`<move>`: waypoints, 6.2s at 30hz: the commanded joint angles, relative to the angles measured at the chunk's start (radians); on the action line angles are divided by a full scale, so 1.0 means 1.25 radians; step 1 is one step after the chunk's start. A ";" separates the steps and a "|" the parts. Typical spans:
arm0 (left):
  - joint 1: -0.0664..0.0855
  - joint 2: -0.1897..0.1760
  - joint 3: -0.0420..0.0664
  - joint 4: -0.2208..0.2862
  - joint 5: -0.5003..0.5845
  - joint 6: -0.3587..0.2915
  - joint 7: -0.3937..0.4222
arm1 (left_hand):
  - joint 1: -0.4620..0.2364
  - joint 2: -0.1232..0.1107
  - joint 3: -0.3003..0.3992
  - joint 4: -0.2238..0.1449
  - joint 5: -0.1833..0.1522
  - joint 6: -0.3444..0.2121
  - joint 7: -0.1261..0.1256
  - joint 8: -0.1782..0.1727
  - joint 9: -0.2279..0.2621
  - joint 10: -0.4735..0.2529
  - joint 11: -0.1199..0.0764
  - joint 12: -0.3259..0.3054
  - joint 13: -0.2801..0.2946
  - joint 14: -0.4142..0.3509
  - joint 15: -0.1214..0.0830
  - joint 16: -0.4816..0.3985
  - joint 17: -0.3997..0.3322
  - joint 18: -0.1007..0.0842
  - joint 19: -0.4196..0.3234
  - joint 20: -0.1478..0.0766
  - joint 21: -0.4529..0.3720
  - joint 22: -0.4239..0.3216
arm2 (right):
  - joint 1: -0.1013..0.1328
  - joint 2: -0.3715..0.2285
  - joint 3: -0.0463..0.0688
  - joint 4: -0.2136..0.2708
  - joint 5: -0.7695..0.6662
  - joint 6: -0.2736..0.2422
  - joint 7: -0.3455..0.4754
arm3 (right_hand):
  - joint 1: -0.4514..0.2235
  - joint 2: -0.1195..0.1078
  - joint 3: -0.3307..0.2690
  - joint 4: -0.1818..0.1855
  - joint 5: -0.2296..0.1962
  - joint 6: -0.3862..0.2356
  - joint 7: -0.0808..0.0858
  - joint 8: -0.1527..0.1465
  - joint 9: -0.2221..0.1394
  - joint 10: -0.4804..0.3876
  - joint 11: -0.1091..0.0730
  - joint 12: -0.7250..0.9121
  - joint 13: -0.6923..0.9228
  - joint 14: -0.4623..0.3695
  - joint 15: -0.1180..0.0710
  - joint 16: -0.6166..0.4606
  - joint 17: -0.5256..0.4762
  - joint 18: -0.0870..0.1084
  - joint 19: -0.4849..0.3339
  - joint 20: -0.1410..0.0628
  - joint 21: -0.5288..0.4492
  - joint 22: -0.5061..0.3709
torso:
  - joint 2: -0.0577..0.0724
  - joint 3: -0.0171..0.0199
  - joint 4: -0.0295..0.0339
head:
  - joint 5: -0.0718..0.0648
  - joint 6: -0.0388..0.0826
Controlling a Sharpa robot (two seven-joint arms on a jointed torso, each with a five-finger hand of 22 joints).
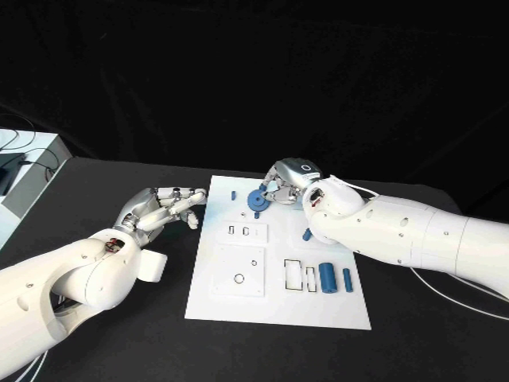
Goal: Assemble the parts on the task board
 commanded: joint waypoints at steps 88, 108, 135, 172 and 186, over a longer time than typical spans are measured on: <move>0.000 0.003 0.000 -0.008 0.001 0.016 -0.003 | 0.000 -0.002 0.004 0.000 -0.002 -0.004 0.000 -0.001 -0.001 -0.014 0.003 -0.001 0.000 -0.006 0.000 0.002 -0.002 0.009 -0.007 0.001 0.006 -0.010 | -0.020 0.003 -0.005 0.011 0.001 0.013 0.006 | 0.032 -0.014 0.077 -0.038 0.026 -0.021 0.010 -0.004 -0.004 -0.018 0.008 -0.003 -0.021 0.000 0.004 -0.008 0.020 -0.018 0.072 0.006 0.011 0.166 | -0.001 -0.0010 0.0016 | -0.003 -0.009; -0.001 0.000 0.000 -0.007 0.001 0.015 -0.003 | 0.001 -0.002 0.004 0.000 -0.002 -0.005 0.000 -0.001 -0.001 -0.015 0.003 -0.001 0.000 -0.006 0.000 0.001 -0.003 0.009 -0.007 0.002 0.006 -0.011 | -0.020 -0.008 -0.004 0.042 0.033 -0.069 0.042 | 0.053 -0.059 -0.021 0.060 0.018 -0.058 0.018 -0.003 0.000 -0.024 0.017 -0.005 -0.027 0.000 0.013 -0.001 0.026 -0.017 0.073 0.016 0.019 0.168 | 0.000 -0.0021 0.0006 | 0.001 -0.012; -0.001 0.003 0.000 -0.009 0.001 0.016 -0.003 | 0.000 -0.002 0.003 -0.002 -0.002 -0.005 -0.001 -0.001 -0.001 -0.015 0.003 -0.001 0.000 -0.006 0.000 0.001 -0.003 0.010 -0.008 0.002 0.007 -0.014 | -0.021 0.027 -0.004 0.012 0.017 0.000 0.000 | 0.058 -0.101 -0.028 0.098 -0.079 -0.074 0.021 -0.003 0.003 -0.040 0.022 -0.007 -0.037 -0.002 0.017 0.000 0.029 -0.016 0.072 0.020 0.017 0.168 | -0.001 -0.0024 0.0016 | 0.000 -0.020; -0.001 0.001 0.000 -0.011 0.001 0.014 -0.003 | 0.000 -0.001 0.003 -0.001 -0.002 -0.005 0.000 -0.001 -0.001 -0.015 0.003 -0.001 0.000 -0.007 0.000 0.001 -0.003 0.010 -0.009 0.002 0.009 -0.016 | -0.024 0.032 -0.004 0.001 0.013 0.022 -0.008 | 0.045 0.005 0.070 -0.039 0.028 -0.017 0.008 -0.003 -0.002 -0.028 0.007 0.001 -0.027 0.000 0.005 -0.006 0.030 -0.020 0.073 0.008 0.020 0.168 | -0.001 -0.0027 0.0013 | 0.001 -0.024; -0.001 0.002 0.000 -0.014 0.001 0.014 -0.003 | -0.001 -0.002 0.002 -0.001 -0.002 -0.005 0.000 -0.001 -0.001 -0.016 0.003 -0.001 0.000 -0.008 0.001 0.001 -0.003 0.009 -0.010 0.003 0.010 -0.017 | -0.024 0.027 -0.004 0.001 0.000 0.007 -0.029 | 0.033 0.014 0.083 -0.063 0.038 -0.011 0.007 -0.003 -0.002 -0.024 0.005 -0.001 -0.023 0.001 0.004 -0.007 0.032 -0.020 0.073 0.006 0.021 0.169 | -0.002 -0.0013 0.0012 | 0.001 -0.026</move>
